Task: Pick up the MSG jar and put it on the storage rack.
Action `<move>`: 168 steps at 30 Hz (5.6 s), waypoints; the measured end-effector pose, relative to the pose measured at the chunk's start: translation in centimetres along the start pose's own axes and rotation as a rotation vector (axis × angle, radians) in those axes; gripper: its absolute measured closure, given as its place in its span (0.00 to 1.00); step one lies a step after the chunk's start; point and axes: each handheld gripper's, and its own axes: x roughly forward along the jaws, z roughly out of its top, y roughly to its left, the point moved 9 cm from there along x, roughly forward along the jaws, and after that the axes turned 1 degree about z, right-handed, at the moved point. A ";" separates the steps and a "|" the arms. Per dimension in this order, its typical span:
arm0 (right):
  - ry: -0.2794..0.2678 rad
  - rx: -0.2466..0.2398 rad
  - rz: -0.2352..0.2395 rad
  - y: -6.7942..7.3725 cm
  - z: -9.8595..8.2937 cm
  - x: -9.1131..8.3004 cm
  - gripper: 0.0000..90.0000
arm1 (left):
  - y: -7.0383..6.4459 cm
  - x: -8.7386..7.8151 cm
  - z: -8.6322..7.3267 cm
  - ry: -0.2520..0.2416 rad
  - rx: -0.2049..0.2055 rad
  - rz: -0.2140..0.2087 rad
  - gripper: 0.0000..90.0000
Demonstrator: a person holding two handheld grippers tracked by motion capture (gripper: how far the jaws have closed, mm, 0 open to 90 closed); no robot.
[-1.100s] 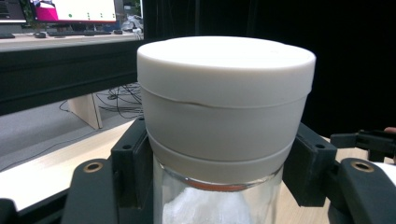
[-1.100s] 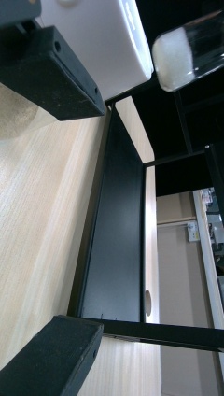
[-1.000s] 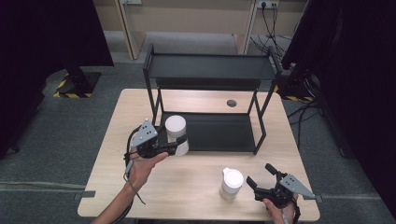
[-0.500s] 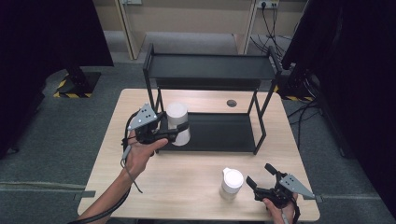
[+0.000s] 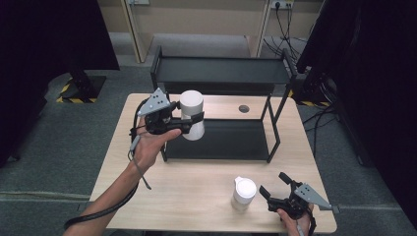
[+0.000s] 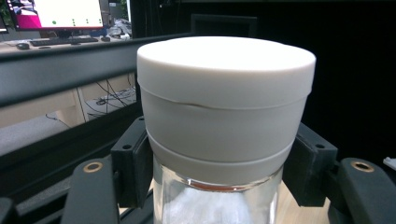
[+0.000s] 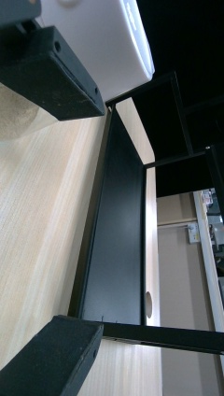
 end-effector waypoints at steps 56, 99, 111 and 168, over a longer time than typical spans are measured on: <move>-0.007 0.009 -0.004 -0.2 0.0 -0.2 0.00 | 3.8 4.8 12.4 -0.003 -0.059 0.211 0.39; -0.012 0.008 0.001 -0.1 0.0 -0.3 0.00 | 5.5 8.2 11.1 -0.003 -0.039 0.402 0.38; -0.011 0.008 0.005 0.0 0.0 -0.4 0.00 | 4.6 8.0 11.8 0.019 -0.086 0.459 0.05; -0.014 0.014 -0.002 -0.1 0.0 -0.5 0.00 | -2.9 1.5 2.5 -0.076 -0.030 0.217 0.01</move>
